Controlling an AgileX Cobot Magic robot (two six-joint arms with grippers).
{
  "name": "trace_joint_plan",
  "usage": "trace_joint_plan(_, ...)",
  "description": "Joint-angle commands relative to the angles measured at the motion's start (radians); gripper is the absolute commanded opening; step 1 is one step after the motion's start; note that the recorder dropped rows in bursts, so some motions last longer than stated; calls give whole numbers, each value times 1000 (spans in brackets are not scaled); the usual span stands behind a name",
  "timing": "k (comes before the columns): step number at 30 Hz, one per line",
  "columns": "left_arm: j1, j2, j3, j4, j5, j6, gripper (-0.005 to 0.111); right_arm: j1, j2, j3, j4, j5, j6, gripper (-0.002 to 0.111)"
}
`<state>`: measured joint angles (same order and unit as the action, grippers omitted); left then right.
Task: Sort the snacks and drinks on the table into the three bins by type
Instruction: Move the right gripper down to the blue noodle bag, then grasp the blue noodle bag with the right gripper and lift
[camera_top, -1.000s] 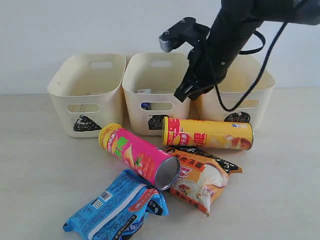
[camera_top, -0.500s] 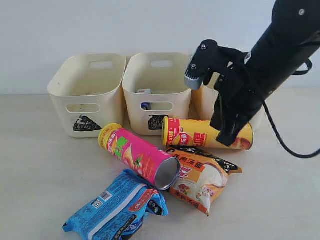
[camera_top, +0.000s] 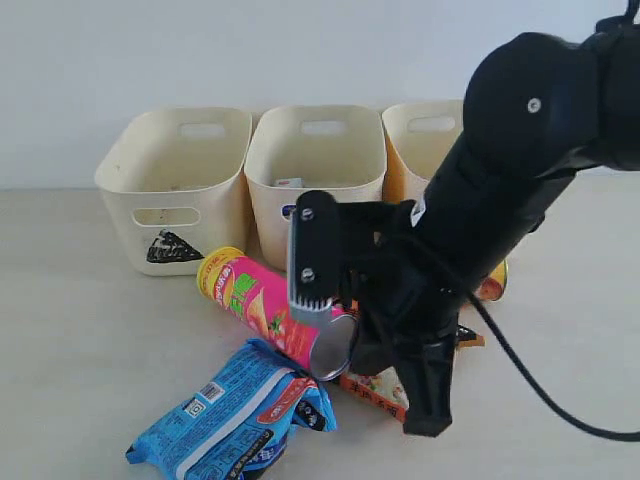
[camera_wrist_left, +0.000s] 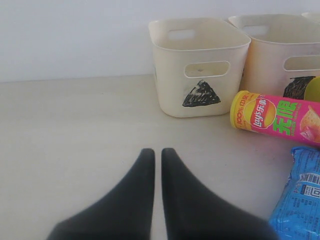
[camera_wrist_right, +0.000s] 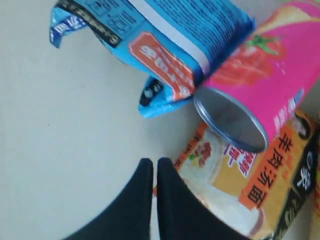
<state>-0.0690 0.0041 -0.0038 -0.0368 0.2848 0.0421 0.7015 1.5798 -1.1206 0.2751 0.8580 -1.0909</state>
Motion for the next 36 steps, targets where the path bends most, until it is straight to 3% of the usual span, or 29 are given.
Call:
trace_joint_plan(1,4,-4,4,-1,-7,-8,4,73,-5,4,3,9,-20,0)
trace_joint_plan(5,4,-4,4,-1,-7,-8,4,117,22,4,3,43,-30,7)
trace_joint_plan(7,4,-4,4,-1,-7,-8,4,132,39,4,3,40,-45,16)
trace_joint_plan(11,4,-4,4,-1,-7,-8,4,136,60,4,23,32,-155,42)
trace_joint_plan(15,4,-4,4,-1,-7,-8,4,136,78,4,56,-33,-177,76)
trace_joint_plan(18,4,-4,4,-1,-7,-8,4,136,87,4,101,-96,-194,92)
trace_joint_plan(23,4,-4,4,-1,-7,-8,4,139,119,4,160,-168,-359,95)
trace_joint_plan(28,4,-4,4,-1,-7,-8,4,205,158,4,126,-344,-510,95)
trace_joint_plan(36,4,-4,4,-1,-7,-8,4,215,247,4,68,-389,-533,94)
